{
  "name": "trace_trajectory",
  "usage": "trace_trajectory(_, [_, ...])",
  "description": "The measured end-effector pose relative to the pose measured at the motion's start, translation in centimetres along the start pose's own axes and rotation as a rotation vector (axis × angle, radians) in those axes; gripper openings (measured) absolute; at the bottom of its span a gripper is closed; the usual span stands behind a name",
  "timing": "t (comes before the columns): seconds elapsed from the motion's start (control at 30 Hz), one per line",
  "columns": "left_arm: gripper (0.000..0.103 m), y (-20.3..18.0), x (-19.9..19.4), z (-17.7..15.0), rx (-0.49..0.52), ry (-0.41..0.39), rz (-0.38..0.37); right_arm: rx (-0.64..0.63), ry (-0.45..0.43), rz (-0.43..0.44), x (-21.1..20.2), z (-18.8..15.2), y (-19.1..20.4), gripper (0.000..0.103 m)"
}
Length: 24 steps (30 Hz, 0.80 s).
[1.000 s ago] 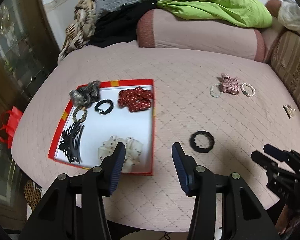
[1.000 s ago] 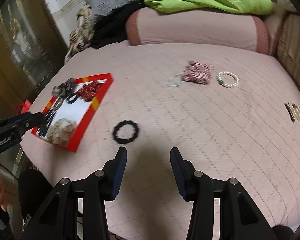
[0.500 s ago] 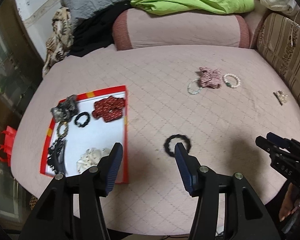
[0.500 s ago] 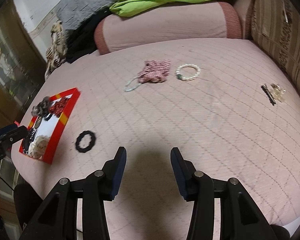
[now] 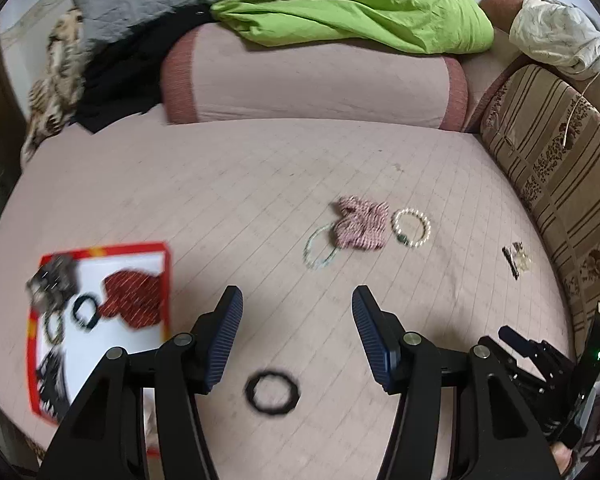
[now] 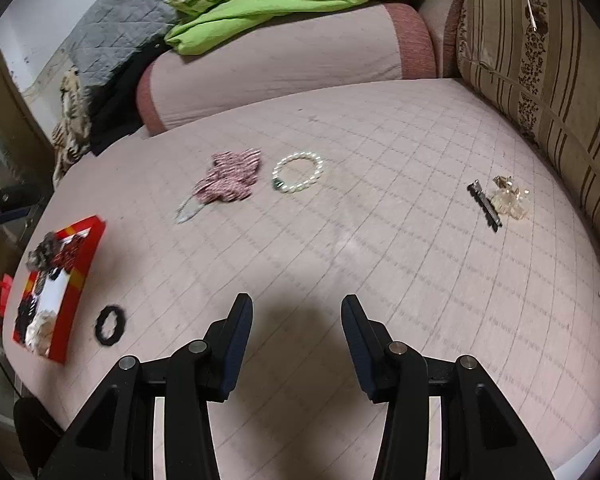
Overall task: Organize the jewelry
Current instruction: 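Grasp the red gingham scrunchie with the left gripper while the right grasps the pearl bracelet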
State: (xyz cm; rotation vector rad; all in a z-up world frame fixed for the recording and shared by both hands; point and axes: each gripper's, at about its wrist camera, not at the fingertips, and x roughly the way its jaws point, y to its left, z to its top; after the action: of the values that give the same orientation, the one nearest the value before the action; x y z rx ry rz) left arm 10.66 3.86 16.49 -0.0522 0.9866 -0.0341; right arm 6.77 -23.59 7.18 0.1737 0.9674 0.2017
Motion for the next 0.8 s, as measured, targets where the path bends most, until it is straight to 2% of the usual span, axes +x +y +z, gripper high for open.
trace_trajectory(0.3, [0.056, -2.4, 9.3, 4.5, -0.006, 0.081, -0.084, 0.006, 0.015, -0.008, 5.3, 3.8, -1.1, 0.050])
trace_trajectory(0.5, [0.055, -3.3, 15.8, 6.8, -0.027, 0.136, -0.104, 0.020, 0.017, -0.004, 9.6, 7.0, -1.3, 0.050])
trace_trajectory(0.8, [0.054, -4.5, 22.1, 8.5, -0.041, 0.195, -0.174, -0.007, 0.014, -0.019, 14.3, 10.5, -0.6, 0.050])
